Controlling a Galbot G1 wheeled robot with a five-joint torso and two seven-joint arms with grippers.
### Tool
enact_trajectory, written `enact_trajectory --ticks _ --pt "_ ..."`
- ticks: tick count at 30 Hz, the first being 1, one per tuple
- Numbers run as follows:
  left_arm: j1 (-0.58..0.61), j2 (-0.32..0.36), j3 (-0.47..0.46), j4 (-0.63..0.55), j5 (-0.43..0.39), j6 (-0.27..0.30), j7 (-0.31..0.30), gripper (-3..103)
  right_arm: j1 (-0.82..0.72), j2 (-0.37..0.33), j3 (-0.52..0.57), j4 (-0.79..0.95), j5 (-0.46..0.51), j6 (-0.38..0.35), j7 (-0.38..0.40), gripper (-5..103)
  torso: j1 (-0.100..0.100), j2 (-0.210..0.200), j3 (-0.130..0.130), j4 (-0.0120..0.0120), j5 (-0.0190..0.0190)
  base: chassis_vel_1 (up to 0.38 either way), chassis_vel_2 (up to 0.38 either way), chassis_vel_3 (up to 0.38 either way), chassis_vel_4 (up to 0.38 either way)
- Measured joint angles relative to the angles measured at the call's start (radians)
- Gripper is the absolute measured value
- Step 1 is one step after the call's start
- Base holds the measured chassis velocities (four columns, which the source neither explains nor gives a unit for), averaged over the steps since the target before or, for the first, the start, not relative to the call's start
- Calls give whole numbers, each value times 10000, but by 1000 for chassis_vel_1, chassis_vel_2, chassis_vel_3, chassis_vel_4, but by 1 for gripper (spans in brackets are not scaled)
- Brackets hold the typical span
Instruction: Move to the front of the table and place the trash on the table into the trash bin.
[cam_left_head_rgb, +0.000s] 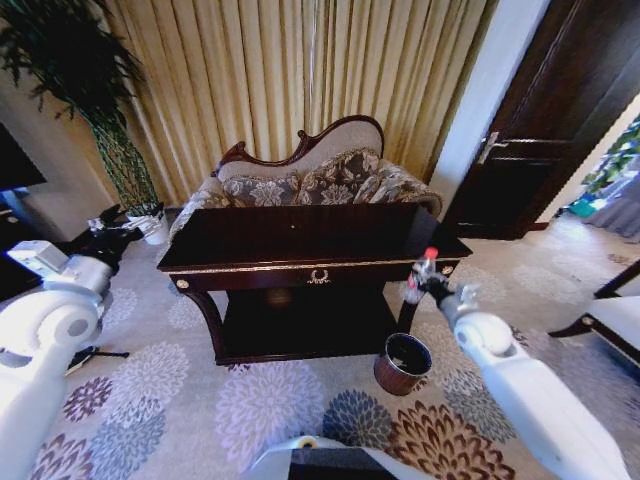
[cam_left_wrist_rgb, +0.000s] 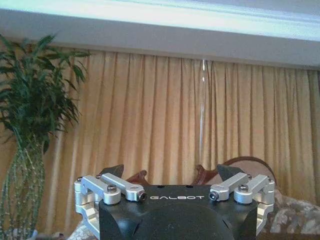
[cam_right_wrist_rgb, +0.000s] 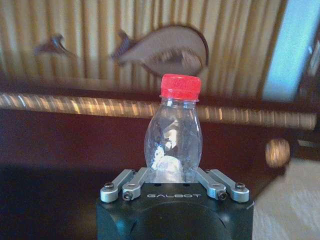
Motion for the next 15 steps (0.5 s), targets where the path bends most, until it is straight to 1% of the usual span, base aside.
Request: enact_trajectory --ticks 1,2,3,5,6,7,8,9,10,12,13,14,15 --pt "0 0 0 0 0 0 0 100 0 0 0 0 0 0 0 24 0 0 0 0 0 0 0 0 0" --pt "34 -25 -95 -106 24 122 -94 100 220 171 -197 -473 -44 91 9 24 0 1 0 0 0 0 0 0 0" --pt "88 -32 -305 -273 27 311 -239 100 538 416 -472 -1218 -95 205 64 24 1 0 1 6 0 0 0 0 0" --pt "166 -13 -544 -437 7 437 -408 100 925 675 -788 -2081 -155 285 95 24 4 -2 3 5 6 0 0 0 0" --pt "166 -13 -544 -437 7 437 -408 100 925 675 -788 -2081 -155 285 95 24 4 -2 3 5 6 0 0 0 0" --pt "253 2 -684 -528 -15 470 -511 100 1291 902 -987 -2757 -223 372 95 24 9 -4 5 -1 5 0 0 0 0" --pt "322 5 -762 -595 -28 476 -572 100 1530 1036 -1066 -3308 -324 455 89 24 10 -5 5 8 3 0 0 0 0" --pt "411 1 -835 -637 -31 478 -641 100 1760 1174 -1121 -3805 -439 547 73 24 10 -5 5 3 -5 0 0 0 0" --pt "411 1 -835 -637 -31 478 -641 100 1760 1174 -1121 -3805 -439 547 73 24 10 -5 5 3 -5 0 0 0 0" --pt "645 -39 -990 -726 -25 478 -661 100 2204 1448 -1203 -5048 -750 822 -52 24 10 -5 5 5 2 0 0 0 0" --pt "743 -67 -1053 -752 -17 474 -662 100 2387 1536 -1214 -5611 -886 982 -98 24 9 -4 4 3 -1 0 0 0 0" --pt "743 -67 -1053 -752 -17 474 -662 100 2387 1536 -1214 -5611 -886 982 -98 24 9 -4 4 3 -1 0 0 0 0" --pt "848 -105 -1122 -767 -4 466 -661 100 2614 1658 -1222 -6307 -1092 1186 -158 24 7 -3 4 1 0 0 0 0 0"
